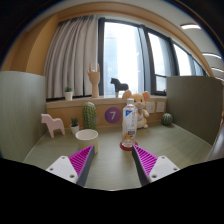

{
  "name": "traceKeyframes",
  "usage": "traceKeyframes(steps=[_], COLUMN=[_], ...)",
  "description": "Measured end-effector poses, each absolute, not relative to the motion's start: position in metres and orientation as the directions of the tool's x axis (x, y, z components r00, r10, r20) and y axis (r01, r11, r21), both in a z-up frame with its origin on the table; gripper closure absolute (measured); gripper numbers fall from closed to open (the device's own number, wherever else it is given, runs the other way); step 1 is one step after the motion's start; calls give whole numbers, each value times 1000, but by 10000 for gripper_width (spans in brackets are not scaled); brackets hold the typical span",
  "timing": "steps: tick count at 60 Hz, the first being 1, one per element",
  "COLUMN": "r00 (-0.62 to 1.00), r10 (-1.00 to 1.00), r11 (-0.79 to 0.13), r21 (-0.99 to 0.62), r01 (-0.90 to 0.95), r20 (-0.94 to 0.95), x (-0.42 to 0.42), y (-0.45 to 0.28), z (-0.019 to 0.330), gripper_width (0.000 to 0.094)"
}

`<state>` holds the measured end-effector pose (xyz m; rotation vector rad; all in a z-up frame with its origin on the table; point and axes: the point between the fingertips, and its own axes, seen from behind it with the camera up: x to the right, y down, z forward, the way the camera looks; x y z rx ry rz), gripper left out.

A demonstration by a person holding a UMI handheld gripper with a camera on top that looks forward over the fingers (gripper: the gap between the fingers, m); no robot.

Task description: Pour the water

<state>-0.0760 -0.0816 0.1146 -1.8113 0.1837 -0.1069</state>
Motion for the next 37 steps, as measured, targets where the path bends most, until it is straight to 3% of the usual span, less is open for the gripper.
traceKeyframes(steps=[10,37], r00=[990,999], r10=[-136,29], r11=[-203,-198], r21=[-978,-979], r01=[-49,40], r20=[-21,35], x=[-112,-203], y=[-120,-176], z=[139,155], gripper_width=[183,172])
